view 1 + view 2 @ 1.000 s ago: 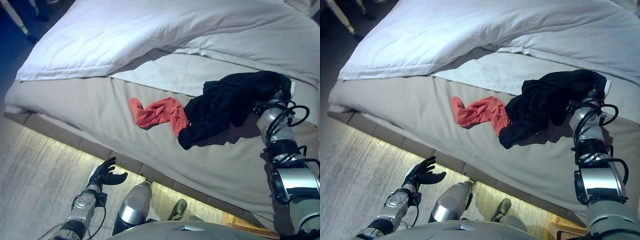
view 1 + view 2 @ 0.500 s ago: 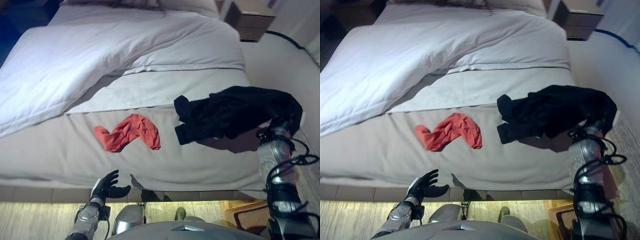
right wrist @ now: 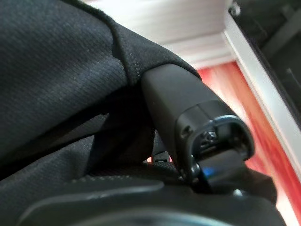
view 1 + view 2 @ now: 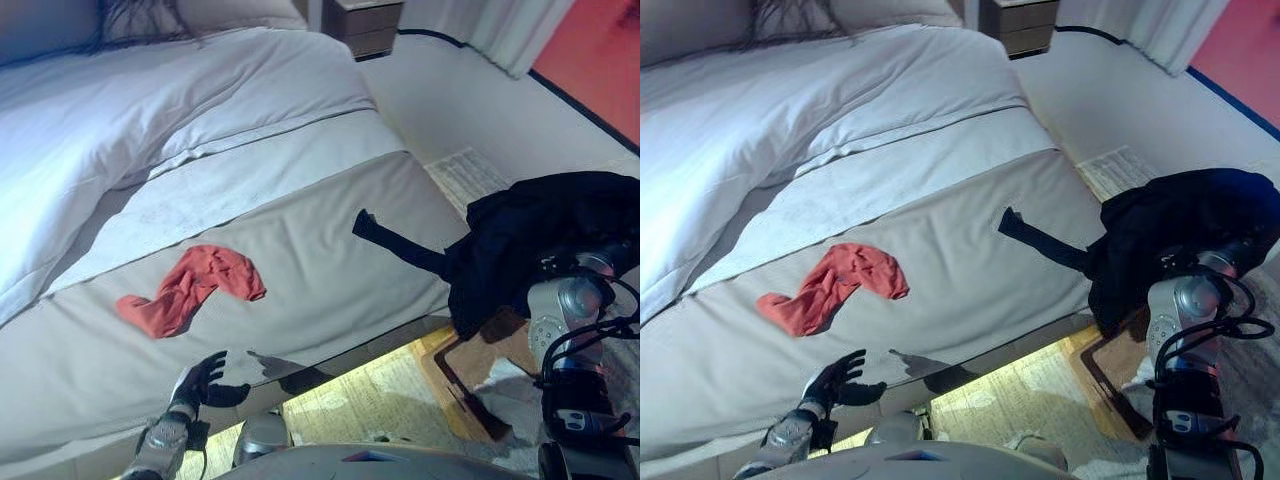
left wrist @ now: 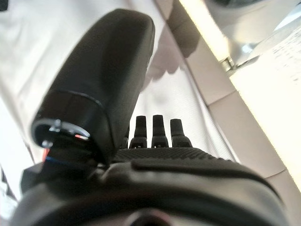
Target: Pick up the clothes from the bed and place them into the basket
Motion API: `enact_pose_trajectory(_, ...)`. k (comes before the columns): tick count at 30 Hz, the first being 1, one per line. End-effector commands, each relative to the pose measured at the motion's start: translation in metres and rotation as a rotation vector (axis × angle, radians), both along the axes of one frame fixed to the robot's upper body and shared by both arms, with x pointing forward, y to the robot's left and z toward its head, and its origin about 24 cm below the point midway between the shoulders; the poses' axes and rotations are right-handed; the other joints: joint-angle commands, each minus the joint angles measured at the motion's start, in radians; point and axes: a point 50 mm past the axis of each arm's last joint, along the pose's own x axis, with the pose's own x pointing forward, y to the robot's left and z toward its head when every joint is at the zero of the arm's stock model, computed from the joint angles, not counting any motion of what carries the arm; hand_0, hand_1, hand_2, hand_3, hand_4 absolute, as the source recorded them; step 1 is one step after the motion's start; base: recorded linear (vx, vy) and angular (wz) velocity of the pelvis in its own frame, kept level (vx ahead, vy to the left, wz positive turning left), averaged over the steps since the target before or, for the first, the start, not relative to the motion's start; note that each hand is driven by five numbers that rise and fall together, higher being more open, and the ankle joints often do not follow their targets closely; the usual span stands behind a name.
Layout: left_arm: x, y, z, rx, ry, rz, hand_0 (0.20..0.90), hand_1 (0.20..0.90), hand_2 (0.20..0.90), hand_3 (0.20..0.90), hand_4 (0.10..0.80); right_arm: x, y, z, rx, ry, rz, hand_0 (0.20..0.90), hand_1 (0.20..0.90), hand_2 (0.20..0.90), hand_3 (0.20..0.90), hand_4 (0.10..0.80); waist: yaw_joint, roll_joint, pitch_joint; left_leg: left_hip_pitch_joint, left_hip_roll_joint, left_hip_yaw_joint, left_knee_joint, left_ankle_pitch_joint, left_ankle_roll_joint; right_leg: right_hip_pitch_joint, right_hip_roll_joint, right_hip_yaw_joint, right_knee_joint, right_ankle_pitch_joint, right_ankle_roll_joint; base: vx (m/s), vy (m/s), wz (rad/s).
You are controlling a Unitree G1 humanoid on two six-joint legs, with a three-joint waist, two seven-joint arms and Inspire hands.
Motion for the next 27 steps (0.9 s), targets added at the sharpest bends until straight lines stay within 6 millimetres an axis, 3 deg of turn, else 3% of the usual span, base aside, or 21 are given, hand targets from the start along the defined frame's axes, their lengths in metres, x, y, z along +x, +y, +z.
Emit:
enact_pose_trajectory(1, 0.029, 0.009, 0.014, 0.021, -0.103, -0.01, 0.9, 0.9, 0.9, 0.9, 0.8, 0.0, -0.011, 0.069, -0.183, -0.236, -0.029, 0.3, 0.3, 0.3, 0.2, 0.1, 0.003, -0.034, -0.058, -0.09, -0.062, -0.085, 0.098, -0.088, -0.036, 0.088, 0.025, 0.002, -0.014, -0.007, 0.008, -0.049, -0.135, -0.4)
enact_pose_trajectory(4, 0.022, 0.006, 0.01, 0.015, -0.091, -0.011, 0.9, 0.9, 0.9, 0.9, 0.8, -0.004, -0.022, 0.062, -0.208, -0.181, -0.06, 0.3, 0.3, 0.3, 0.2, 0.1, 0.001, -0.037, -0.046, -0.097, -0.062, -0.128, 0.121, -0.089, -0.051, 0.075, 0.031, 0.016, -0.022, 0.0, -0.006, -0.022, -0.09, -0.26)
enact_pose_trajectory(6, 0.007, 0.006, 0.005, -0.002, -0.069, 0.038, 0.9, 0.9, 0.9, 0.9, 0.8, -0.001, -0.031, 0.058, -0.218, -0.133, -0.085, 0.3, 0.3, 0.3, 0.2, 0.1, 0.039, -0.034, -0.03, -0.087, -0.136, -0.356, 0.13, -0.11, -0.038, 0.055, 0.043, 0.085, -0.02, 0.007, -0.021, 0.091, -0.031, -0.39)
enact_pose_trajectory(8, -0.004, 0.007, 0.002, -0.017, -0.06, 0.066, 0.9, 0.9, 0.9, 0.9, 0.8, 0.007, -0.034, 0.06, -0.226, -0.119, -0.095, 0.3, 0.3, 0.3, 0.2, 0.1, 0.088, -0.018, -0.021, -0.08, -0.188, -0.535, 0.092, -0.079, -0.031, 0.034, 0.069, 0.145, -0.007, 0.008, -0.035, 0.06, -0.004, -1.25)
enact_pose_trajectory(10, -0.002, 0.007, 0.003, -0.016, -0.05, 0.039, 0.9, 0.9, 0.9, 0.9, 0.8, 0.011, -0.033, 0.067, -0.247, -0.134, -0.166, 0.3, 0.3, 0.3, 0.2, 0.1, 0.105, -0.012, -0.003, -0.108, -0.189, -0.543, 0.14, -0.087, -0.034, 0.019, 0.07, 0.169, 0.019, -0.004, -0.047, -0.006, 0.032, -1.37)
enact_pose_trajectory(12, 0.002, 0.006, 0.002, -0.006, -0.043, 0.057, 0.9, 0.9, 0.9, 0.9, 0.8, 0.017, -0.024, 0.075, -0.27, -0.169, -0.237, 0.3, 0.3, 0.3, 0.2, 0.1, 0.107, -0.003, -0.009, -0.096, -0.204, -0.542, 0.137, -0.101, -0.016, 0.016, 0.067, 0.164, 0.068, -0.037, -0.048, 0.02, 0.098, -0.59)
enact_pose_trajectory(13, 0.005, 0.006, 0.002, -0.004, -0.048, 0.074, 0.9, 0.9, 0.9, 0.9, 0.8, 0.018, -0.023, 0.077, -0.279, -0.196, -0.268, 0.3, 0.3, 0.3, 0.2, 0.1, 0.103, 0.001, -0.014, -0.079, -0.205, -0.53, 0.125, -0.105, -0.004, 0.007, 0.064, 0.159, 0.103, -0.049, -0.043, 0.044, 0.132, -0.45)
enact_pose_trajectory(15, 0.012, 0.013, 0.007, 0.014, -0.065, 0.118, 0.9, 0.9, 0.9, 0.9, 0.8, 0.014, -0.019, 0.077, -0.278, -0.239, -0.291, 0.3, 0.3, 0.3, 0.2, 0.1, 0.086, 0.021, -0.016, -0.045, -0.207, -0.531, 0.1, -0.109, 0.029, -0.071, 0.044, 0.165, 0.298, -0.003, -0.002, 0.053, 0.081, -0.45)
enact_pose_trajectory(16, 0.013, 0.016, 0.009, 0.022, -0.073, 0.143, 0.9, 0.9, 0.9, 0.9, 0.8, 0.013, -0.018, 0.079, -0.278, -0.254, -0.299, 0.3, 0.3, 0.3, 0.2, 0.1, 0.078, 0.025, -0.015, -0.033, -0.205, -0.531, 0.087, -0.109, 0.033, -0.105, 0.031, 0.173, 0.336, 0.017, 0.007, 0.036, -0.022, -0.54)
enact_pose_trajectory(18, 0.016, 0.023, 0.012, 0.03, -0.1, 0.197, 0.9, 0.9, 0.9, 0.9, 0.8, 0.014, -0.017, 0.089, -0.282, -0.277, -0.309, 0.3, 0.3, 0.3, 0.2, 0.1, 0.081, 0.024, -0.016, -0.01, -0.187, -0.506, 0.047, -0.101, 0.016, -0.117, -0.004, 0.139, 0.296, 0.021, 0.01, 0.001, -0.102, -0.5)
enact_pose_trajectory(19, 0.017, 0.024, 0.013, 0.029, -0.104, 0.208, 0.9, 0.9, 0.9, 0.9, 0.8, 0.016, -0.017, 0.093, -0.282, -0.282, -0.305, 0.3, 0.3, 0.3, 0.2, 0.1, 0.084, 0.024, -0.016, -0.008, -0.182, -0.5, 0.04, -0.098, 0.011, -0.108, -0.004, 0.126, 0.274, 0.015, 0.008, -0.048, -0.15, -0.35)
enact_pose_trajectory(20, 0.019, 0.028, 0.015, 0.028, -0.119, 0.231, 0.9, 0.9, 0.9, 0.9, 0.8, 0.018, -0.017, 0.102, -0.287, -0.289, -0.304, 0.3, 0.3, 0.3, 0.2, 0.1, 0.09, 0.021, -0.018, -0.011, -0.169, -0.489, 0.034, -0.094, 0.001, -0.09, 0.0, 0.105, 0.225, 0.0, 0.007, -0.05, -0.158, -0.31)
enact_pose_trajectory(22, 0.017, 0.034, 0.015, 0.04, -0.114, 0.268, 0.9, 0.9, 0.9, 0.9, 0.8, 0.02, -0.024, 0.116, -0.289, -0.279, -0.334, 0.3, 0.3, 0.3, 0.2, 0.1, 0.091, 0.007, -0.028, -0.021, -0.161, -0.481, 0.033, -0.091, -0.01, -0.066, 0.02, 0.119, 0.126, -0.005, 0.006, -0.008, -0.224, -0.43)
enact_pose_trajectory(24, 0.016, 0.031, 0.013, 0.035, -0.107, 0.236, 0.9, 0.9, 0.9, 0.9, 0.8, 0.019, -0.038, 0.121, -0.287, -0.26, -0.413, 0.3, 0.3, 0.3, 0.2, 0.1, 0.102, -0.018, -0.04, -0.028, -0.143, -0.473, 0.017, -0.077, -0.033, -0.025, 0.043, 0.105, 0.034, 0.003, -0.002, 0.025, -0.239, -0.51)
enact_pose_trajectory(27, 0.013, 0.025, 0.01, 0.03, -0.09, 0.205, 0.9, 0.9, 0.9, 0.9, 0.8, 0.013, -0.053, 0.128, -0.298, -0.231, -0.489, 0.3, 0.3, 0.3, 0.2, 0.1, 0.119, -0.034, -0.052, -0.039, -0.137, -0.479, 0.011, -0.071, -0.045, 0.009, 0.054, 0.087, -0.008, 0.006, -0.003, 0.042, -0.118, -0.1)
